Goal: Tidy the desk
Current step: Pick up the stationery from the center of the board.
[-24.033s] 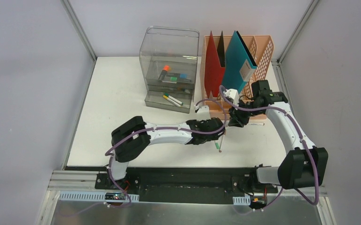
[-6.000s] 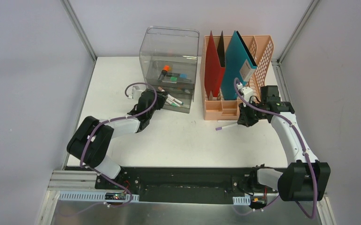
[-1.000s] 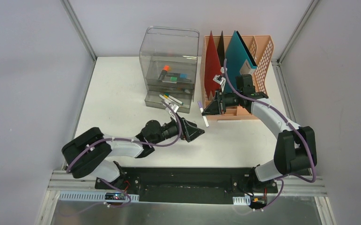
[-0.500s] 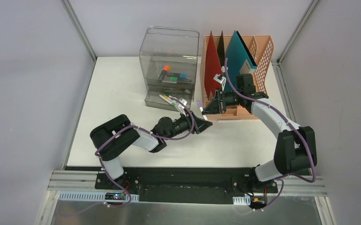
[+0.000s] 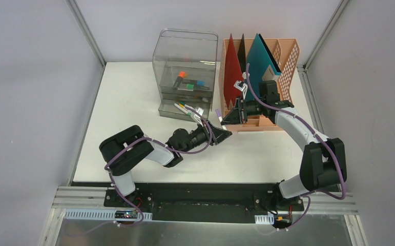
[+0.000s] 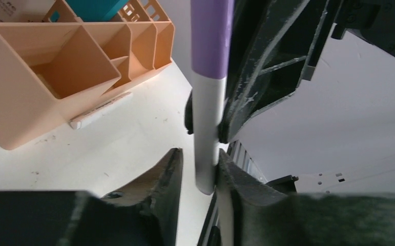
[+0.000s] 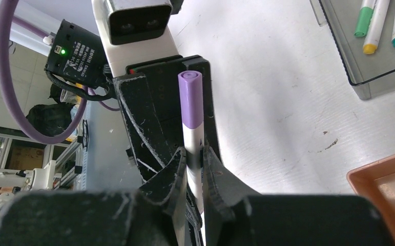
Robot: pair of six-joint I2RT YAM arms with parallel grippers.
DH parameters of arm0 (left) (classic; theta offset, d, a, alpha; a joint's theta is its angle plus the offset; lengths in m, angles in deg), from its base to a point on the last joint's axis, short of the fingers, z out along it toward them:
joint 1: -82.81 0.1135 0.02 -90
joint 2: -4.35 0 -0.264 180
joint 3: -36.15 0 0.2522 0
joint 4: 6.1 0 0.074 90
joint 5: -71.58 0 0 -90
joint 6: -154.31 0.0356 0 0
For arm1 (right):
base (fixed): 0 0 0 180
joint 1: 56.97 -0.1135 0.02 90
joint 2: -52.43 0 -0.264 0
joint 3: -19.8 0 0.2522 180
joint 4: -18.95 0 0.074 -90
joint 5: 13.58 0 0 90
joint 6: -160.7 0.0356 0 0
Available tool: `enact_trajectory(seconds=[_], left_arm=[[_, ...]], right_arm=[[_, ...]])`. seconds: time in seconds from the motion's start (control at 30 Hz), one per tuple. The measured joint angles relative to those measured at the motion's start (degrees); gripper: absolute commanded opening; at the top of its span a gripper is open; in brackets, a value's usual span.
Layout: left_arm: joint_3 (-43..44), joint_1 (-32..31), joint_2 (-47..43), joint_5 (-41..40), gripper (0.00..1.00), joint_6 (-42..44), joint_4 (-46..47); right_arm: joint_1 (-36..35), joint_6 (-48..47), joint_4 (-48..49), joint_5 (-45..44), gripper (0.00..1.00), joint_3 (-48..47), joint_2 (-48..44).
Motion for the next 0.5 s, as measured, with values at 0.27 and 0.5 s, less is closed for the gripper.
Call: enact_trajectory(seconds=[0.27, 0.5], left_arm=[[-0.5, -0.5, 0.0, -0.9, 0.0, -0.9, 1.6], [-2.1, -1.1, 0.0, -1.2, 0.0, -0.9, 2.2]], right_arm=[[-0.3, -2.6, -0.6, -0.5, 0.0, 0.0, 0.0], [-0.8, -7.6, -4.6, -0.8, 0.37, -0.3, 0.0]])
